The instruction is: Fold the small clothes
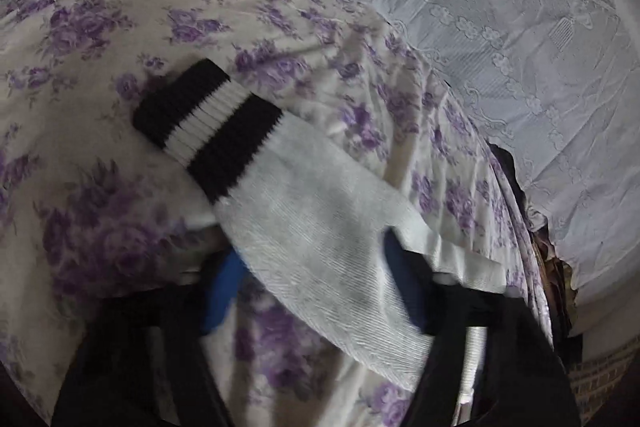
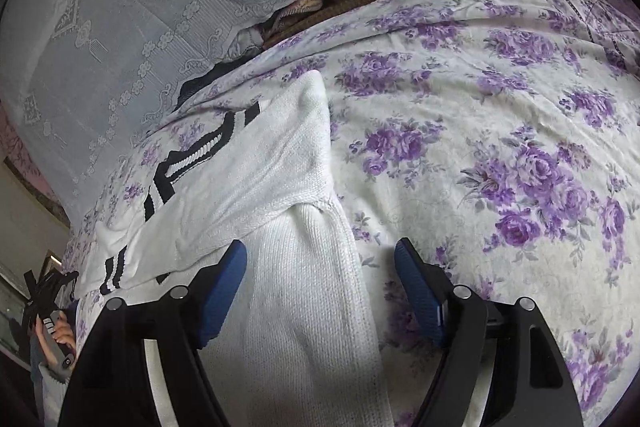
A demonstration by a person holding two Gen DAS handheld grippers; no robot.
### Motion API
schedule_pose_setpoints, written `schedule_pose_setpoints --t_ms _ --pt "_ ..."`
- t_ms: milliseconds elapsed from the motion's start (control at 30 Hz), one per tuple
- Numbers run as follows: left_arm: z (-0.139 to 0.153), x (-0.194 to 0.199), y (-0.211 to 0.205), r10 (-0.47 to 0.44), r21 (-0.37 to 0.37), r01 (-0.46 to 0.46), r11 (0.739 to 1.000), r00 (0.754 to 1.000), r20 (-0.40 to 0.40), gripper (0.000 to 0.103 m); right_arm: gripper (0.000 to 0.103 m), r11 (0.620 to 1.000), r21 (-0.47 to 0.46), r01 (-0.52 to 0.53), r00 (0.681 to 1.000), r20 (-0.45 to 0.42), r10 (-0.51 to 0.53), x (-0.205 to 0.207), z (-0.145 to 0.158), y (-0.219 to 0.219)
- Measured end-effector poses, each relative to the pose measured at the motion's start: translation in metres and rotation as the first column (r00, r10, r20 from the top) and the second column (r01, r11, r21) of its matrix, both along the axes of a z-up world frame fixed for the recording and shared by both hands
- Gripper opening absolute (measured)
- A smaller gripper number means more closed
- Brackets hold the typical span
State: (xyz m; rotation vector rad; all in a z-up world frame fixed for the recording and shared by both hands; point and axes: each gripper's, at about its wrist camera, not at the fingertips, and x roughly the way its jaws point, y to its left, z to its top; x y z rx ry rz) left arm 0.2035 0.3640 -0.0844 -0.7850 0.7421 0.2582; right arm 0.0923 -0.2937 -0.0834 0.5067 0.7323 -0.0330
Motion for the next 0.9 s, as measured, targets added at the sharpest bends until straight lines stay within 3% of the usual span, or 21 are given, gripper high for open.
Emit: schedule_pose_setpoints --t_ms 33,133,333,500,700,900 --pt "0.000 0.001 0.001 0.001 0.013 -0.001 1.000 1.000 -0.008 0.030 0.081 1.000 -0.002 -0.005 1.000 -0.001 0.005 0.001 0.000 0.001" --pt "0.003 0.000 -0.001 -0.006 0.028 0.006 1.000 1.000 -0.002 0.015 0.084 1.000 -0.009 -0.015 1.000 -0.004 0.015 0.002 0.000 0.003" --pt "0.032 -0.010 -0.027 -0.046 0.178 0.041 0.983 0.999 0.020 0.012 0.087 1.000 -0.011 -0.022 1.000 -0.006 0.022 0.003 0.001 0.004" --pt "0.056 -0.016 -0.067 -0.109 0.304 0.097 0.948 0.994 0.021 0.012 0.091 0.999 -0.014 -0.037 0.999 -0.010 0.036 0.005 0.000 0.005" --pt "0.085 -0.022 -0.106 -0.187 0.344 0.158 0.926 0.981 0.053 0.011 0.094 0.999 -0.020 -0.048 0.999 -0.013 0.048 0.008 0.000 0.006" --pt "0.124 -0.028 -0.162 -0.282 0.478 0.216 0.852 0.957 0.070 0.011 0.095 0.999 -0.022 -0.049 0.999 -0.014 0.049 0.008 0.000 0.007"
